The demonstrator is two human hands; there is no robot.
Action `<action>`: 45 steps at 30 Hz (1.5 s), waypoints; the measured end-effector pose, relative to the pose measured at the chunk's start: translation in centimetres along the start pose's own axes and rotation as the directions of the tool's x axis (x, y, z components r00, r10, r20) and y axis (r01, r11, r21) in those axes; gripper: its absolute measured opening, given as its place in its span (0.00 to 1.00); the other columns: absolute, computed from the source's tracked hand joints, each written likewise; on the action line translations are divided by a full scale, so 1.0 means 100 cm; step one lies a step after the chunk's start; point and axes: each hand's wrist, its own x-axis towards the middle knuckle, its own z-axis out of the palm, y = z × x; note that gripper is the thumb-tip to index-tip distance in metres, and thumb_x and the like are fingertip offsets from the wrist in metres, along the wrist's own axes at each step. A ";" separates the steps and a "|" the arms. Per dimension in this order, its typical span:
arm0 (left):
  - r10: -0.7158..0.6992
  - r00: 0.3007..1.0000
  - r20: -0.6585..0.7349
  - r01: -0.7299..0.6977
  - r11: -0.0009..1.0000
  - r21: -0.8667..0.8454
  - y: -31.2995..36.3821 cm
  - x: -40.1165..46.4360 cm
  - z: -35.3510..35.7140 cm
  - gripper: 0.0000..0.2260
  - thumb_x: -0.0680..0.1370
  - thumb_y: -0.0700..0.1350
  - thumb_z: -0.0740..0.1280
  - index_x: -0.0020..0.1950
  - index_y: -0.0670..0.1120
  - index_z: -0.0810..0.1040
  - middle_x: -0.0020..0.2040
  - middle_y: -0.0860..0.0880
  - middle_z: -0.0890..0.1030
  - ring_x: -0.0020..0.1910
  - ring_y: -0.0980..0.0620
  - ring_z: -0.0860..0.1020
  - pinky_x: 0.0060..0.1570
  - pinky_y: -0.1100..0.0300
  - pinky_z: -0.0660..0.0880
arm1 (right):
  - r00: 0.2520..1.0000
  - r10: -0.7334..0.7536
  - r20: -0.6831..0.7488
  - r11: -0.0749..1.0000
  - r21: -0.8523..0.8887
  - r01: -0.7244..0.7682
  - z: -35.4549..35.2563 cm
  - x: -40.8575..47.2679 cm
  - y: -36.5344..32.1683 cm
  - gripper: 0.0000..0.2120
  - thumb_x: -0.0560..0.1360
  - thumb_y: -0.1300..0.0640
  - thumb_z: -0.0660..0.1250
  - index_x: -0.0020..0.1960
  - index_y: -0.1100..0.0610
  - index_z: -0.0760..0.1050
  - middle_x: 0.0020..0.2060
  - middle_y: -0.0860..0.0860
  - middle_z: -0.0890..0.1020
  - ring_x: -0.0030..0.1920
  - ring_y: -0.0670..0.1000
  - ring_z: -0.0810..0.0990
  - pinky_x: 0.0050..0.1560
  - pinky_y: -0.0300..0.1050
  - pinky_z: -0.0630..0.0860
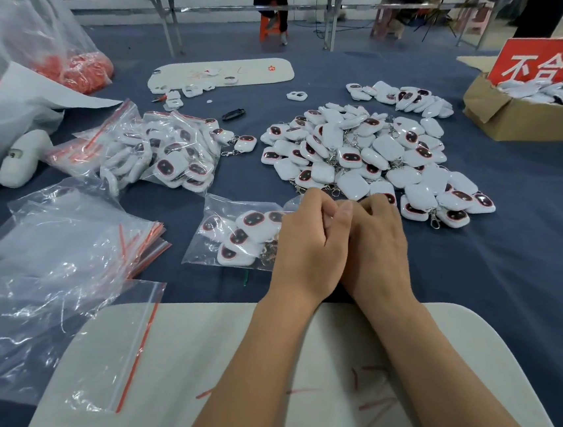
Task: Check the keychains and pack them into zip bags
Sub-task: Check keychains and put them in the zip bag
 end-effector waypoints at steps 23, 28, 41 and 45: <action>-0.348 0.937 0.028 0.337 0.879 -0.338 -0.007 0.016 -0.023 0.05 0.81 0.45 0.71 0.49 0.45 0.84 0.35 0.50 0.81 0.27 0.57 0.73 0.30 0.63 0.73 | 0.943 0.119 0.311 0.435 0.837 -0.331 0.002 0.007 0.021 0.10 0.83 0.56 0.68 0.45 0.55 0.83 0.31 0.56 0.81 0.28 0.51 0.73 0.32 0.41 0.72; -0.328 0.945 0.014 0.319 0.906 -0.279 -0.008 0.017 -0.026 0.05 0.82 0.45 0.70 0.51 0.45 0.84 0.38 0.45 0.83 0.33 0.57 0.76 0.36 0.61 0.75 | 0.956 0.087 0.281 0.472 0.833 -0.288 0.002 0.006 0.020 0.08 0.82 0.57 0.69 0.44 0.55 0.83 0.32 0.55 0.82 0.32 0.55 0.75 0.36 0.46 0.74; -0.261 0.965 0.028 0.258 0.921 -0.292 -0.010 0.016 -0.028 0.04 0.81 0.43 0.71 0.53 0.43 0.84 0.39 0.49 0.83 0.31 0.57 0.76 0.34 0.65 0.76 | 0.968 0.059 0.243 0.470 0.849 -0.242 0.002 0.005 0.017 0.07 0.80 0.53 0.68 0.46 0.52 0.83 0.32 0.55 0.83 0.34 0.57 0.77 0.36 0.48 0.76; -0.205 0.974 0.093 0.223 0.936 -0.272 -0.006 0.013 -0.027 0.03 0.81 0.40 0.71 0.51 0.45 0.84 0.42 0.48 0.85 0.37 0.58 0.78 0.36 0.64 0.78 | 0.978 0.091 0.186 0.493 0.845 -0.207 0.001 0.005 0.014 0.07 0.83 0.52 0.68 0.47 0.50 0.83 0.34 0.50 0.84 0.33 0.52 0.80 0.32 0.43 0.77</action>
